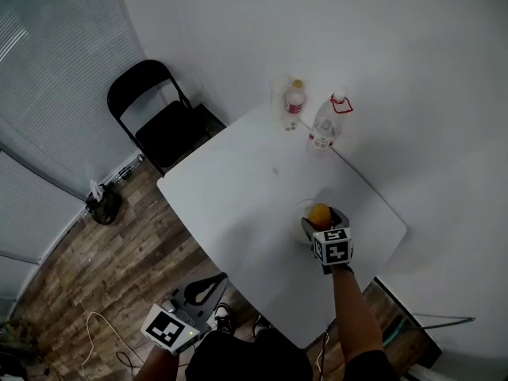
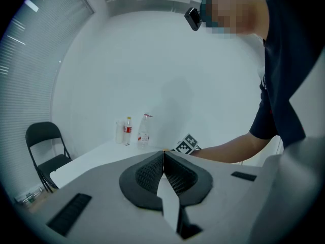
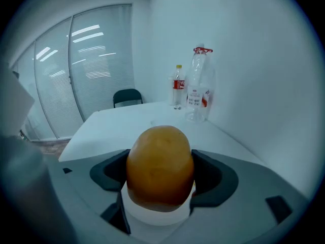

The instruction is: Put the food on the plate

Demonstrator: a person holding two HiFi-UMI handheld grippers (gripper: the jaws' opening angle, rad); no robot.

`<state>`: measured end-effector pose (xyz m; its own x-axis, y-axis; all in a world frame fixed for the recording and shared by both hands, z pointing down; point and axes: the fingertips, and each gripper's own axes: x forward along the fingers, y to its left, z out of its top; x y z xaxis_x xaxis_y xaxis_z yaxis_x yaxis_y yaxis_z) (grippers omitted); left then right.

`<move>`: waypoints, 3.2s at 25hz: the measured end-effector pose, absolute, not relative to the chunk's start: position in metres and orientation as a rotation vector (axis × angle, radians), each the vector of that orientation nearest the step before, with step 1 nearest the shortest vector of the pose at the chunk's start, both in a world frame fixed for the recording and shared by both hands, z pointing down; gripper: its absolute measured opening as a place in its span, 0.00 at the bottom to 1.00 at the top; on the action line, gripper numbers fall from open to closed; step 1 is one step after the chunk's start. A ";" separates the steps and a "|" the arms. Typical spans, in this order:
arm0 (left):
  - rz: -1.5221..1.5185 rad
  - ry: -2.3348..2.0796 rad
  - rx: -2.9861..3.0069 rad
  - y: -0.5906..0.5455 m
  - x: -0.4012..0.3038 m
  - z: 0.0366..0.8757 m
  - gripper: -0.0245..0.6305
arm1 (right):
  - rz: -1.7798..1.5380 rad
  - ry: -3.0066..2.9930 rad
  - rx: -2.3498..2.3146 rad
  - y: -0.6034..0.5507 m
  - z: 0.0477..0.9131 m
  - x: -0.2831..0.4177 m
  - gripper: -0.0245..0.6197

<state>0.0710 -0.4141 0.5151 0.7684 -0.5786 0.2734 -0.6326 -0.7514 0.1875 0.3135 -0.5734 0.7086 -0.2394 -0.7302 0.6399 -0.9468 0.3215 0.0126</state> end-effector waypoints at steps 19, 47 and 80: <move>0.336 -1.000 2.632 -0.413 0.048 0.537 0.07 | 0.608 -1.899 1.281 -0.589 0.773 0.302 0.62; 0.101 -0.889 2.924 -0.378 0.024 0.407 0.07 | 0.189 -2.289 2.053 -0.397 0.435 0.288 0.13; -0.048 -0.797 3.016 -0.338 0.018 0.356 0.07 | -0.066 -2.337 1.953 -0.297 0.356 0.221 0.08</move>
